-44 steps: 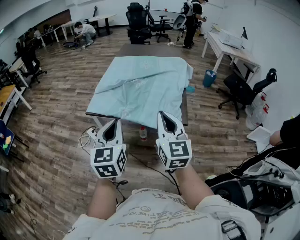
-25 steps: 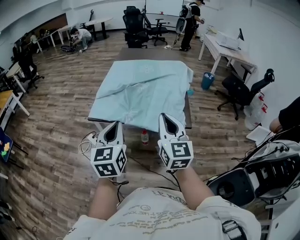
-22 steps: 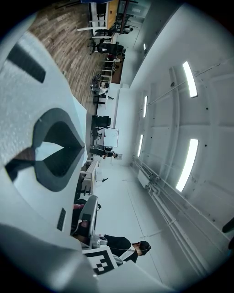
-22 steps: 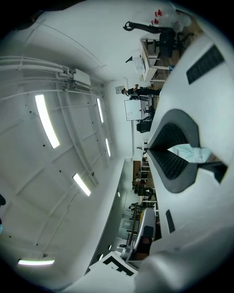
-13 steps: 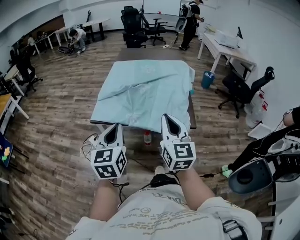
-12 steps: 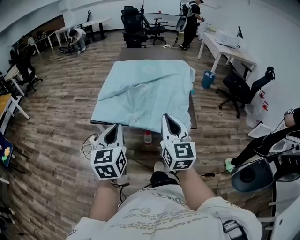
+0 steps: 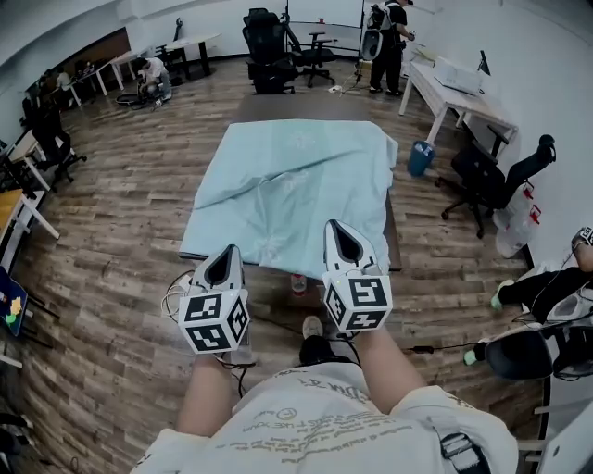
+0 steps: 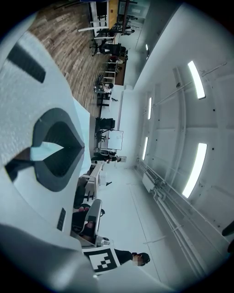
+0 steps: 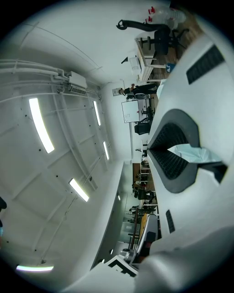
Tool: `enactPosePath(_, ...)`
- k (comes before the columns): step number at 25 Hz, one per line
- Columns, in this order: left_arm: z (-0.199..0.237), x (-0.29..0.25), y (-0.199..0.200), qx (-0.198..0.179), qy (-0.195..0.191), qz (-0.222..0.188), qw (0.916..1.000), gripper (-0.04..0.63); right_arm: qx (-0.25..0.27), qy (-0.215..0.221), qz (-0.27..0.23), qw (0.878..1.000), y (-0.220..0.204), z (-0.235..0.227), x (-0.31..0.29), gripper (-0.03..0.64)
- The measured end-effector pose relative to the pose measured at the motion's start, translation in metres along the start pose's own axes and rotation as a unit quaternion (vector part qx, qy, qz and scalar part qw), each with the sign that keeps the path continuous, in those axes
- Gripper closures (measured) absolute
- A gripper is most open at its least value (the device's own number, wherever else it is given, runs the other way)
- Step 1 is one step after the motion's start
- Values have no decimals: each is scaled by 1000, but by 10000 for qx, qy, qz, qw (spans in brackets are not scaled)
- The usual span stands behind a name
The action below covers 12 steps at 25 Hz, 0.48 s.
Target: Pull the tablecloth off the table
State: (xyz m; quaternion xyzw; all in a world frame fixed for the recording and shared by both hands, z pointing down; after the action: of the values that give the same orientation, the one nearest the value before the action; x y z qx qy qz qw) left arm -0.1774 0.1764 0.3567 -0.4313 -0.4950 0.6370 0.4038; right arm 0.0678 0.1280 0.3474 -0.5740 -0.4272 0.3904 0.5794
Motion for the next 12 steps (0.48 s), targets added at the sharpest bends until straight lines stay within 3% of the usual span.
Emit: enactPosePath(12,33,-123,15,142,13,249,9996,583,29,-27,264,9996,-11,-50,-124,604)
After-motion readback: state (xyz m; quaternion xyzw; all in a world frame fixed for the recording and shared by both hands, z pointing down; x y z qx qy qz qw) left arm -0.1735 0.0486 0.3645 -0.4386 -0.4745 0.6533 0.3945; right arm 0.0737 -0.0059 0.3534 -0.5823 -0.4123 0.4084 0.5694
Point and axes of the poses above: the fingertips, and each gripper's own axes: x backward along the fingers, z to its left, y out of its top, the point moved 10 cm from there along x, backward along the fingers, and after that the axes turned 6 degrees about -y, right-handed, at the moved point
